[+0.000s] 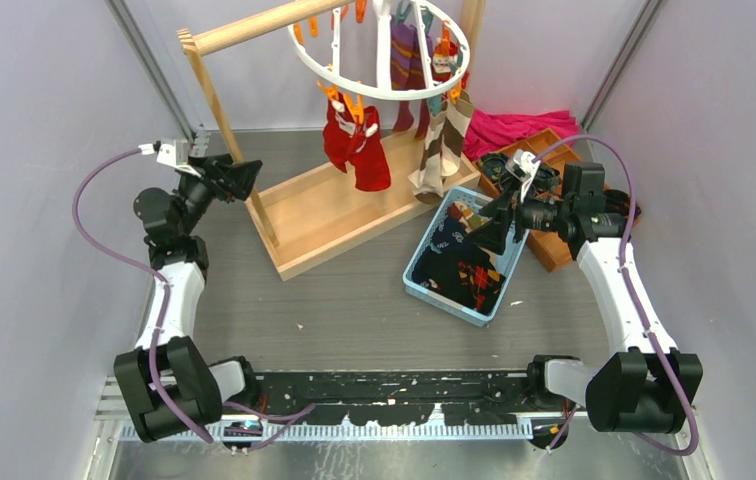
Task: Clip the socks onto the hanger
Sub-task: Adjust the clothesline at the center of the board.
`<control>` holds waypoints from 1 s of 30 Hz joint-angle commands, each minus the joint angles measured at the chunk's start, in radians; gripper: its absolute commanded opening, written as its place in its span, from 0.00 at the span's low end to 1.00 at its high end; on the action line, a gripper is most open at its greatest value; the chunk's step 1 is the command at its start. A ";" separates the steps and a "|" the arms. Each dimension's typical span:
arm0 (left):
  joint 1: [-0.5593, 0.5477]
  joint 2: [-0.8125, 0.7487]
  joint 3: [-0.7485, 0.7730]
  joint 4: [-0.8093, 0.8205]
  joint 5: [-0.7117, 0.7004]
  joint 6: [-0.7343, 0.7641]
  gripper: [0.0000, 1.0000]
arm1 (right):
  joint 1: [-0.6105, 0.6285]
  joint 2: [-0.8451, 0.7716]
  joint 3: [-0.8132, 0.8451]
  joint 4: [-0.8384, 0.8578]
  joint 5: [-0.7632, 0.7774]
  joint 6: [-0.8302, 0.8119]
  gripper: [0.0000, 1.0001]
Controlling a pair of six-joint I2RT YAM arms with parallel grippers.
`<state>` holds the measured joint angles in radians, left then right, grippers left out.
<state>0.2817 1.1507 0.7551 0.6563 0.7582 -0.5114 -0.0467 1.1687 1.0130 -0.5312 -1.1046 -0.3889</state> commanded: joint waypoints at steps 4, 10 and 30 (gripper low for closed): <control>-0.005 -0.019 0.024 0.107 0.092 -0.035 0.57 | 0.007 -0.057 0.007 0.030 -0.035 0.003 0.95; -0.015 -0.078 0.006 0.064 0.057 -0.025 0.36 | 0.007 -0.049 0.009 0.028 -0.032 0.007 0.95; -0.028 -0.599 -0.079 -0.595 -0.329 0.036 0.01 | 0.111 -0.006 -0.026 0.286 0.218 0.398 0.93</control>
<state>0.2588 0.6392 0.6445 0.1482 0.5495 -0.4084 0.0288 1.1599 1.0096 -0.4469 -1.0397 -0.2295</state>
